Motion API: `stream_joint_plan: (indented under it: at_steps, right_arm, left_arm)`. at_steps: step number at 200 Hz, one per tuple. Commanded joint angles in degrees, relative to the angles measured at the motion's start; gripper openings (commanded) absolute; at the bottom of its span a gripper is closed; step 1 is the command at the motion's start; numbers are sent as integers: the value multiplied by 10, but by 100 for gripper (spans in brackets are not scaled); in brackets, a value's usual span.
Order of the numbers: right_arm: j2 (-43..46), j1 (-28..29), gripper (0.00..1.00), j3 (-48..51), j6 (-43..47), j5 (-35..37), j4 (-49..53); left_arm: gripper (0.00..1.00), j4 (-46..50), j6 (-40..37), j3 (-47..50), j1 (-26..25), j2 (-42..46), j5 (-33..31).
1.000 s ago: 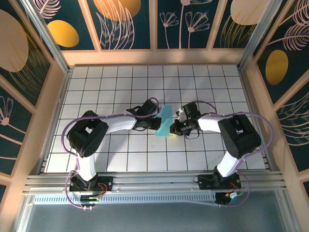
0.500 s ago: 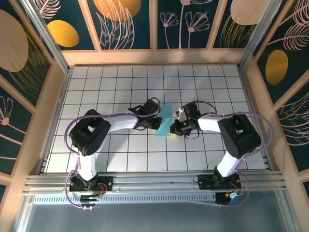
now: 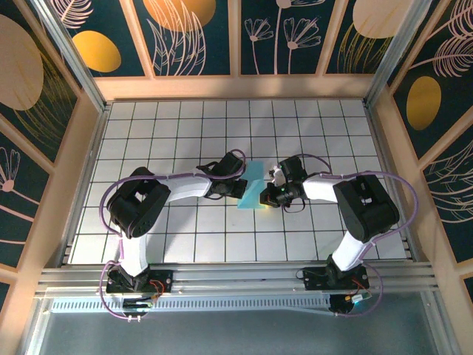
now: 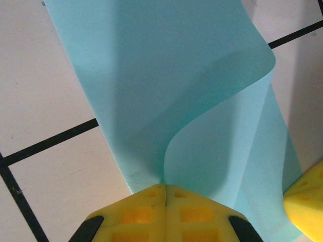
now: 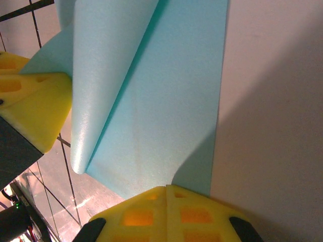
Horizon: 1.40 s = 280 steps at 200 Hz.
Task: Fold a paper plane with a square sheet of paper (fold left side to right side)
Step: Fold the triangle a second time at the center of the table.
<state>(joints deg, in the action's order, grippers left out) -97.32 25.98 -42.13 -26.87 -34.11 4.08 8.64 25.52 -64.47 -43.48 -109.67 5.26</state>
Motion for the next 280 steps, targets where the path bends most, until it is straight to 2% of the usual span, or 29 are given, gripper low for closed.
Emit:
stream_joint_plan:
  at_steps: [1, 240, 280]
  right_arm:
    - [-31, 7, 0, 7, 16, 36, 51]
    - [-32, 7, 0, 8, 16, 34, 52]
    - [-33, 7, 0, 8, 16, 35, 53]
  left_arm:
    - [0, 5, -7, -12, 4, -7, -9]
    - [0, -3, -11, -8, 4, -20, -4]
    - [0, -2, -16, -9, 4, 0, 4]
